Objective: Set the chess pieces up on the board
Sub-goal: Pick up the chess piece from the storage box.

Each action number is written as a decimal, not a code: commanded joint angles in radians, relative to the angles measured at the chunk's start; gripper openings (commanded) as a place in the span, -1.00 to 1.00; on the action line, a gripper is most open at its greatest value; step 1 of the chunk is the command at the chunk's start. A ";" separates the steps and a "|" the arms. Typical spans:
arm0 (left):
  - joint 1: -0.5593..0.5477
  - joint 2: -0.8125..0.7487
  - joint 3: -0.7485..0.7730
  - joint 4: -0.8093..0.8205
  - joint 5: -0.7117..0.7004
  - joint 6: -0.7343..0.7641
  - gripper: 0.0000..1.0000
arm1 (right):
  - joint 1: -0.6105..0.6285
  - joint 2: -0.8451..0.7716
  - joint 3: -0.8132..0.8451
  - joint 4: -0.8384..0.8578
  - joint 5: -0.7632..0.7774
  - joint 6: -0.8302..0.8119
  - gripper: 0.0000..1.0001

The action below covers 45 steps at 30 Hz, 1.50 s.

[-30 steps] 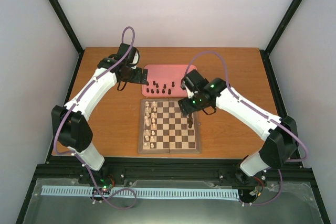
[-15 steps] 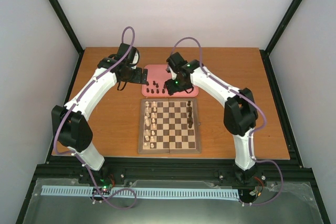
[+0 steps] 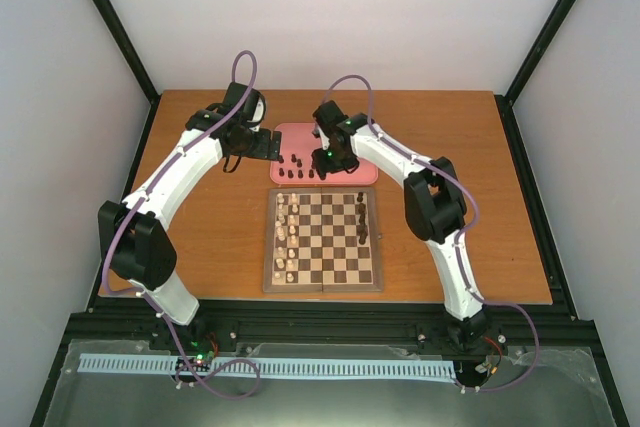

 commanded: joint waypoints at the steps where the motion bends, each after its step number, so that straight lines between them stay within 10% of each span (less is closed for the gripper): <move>1: -0.007 -0.029 0.008 -0.002 0.001 0.011 0.99 | -0.010 0.047 0.056 0.011 -0.030 -0.004 0.09; 45: -0.007 -0.013 0.002 0.002 -0.002 0.015 0.99 | -0.010 0.155 0.166 -0.068 -0.053 -0.030 -0.79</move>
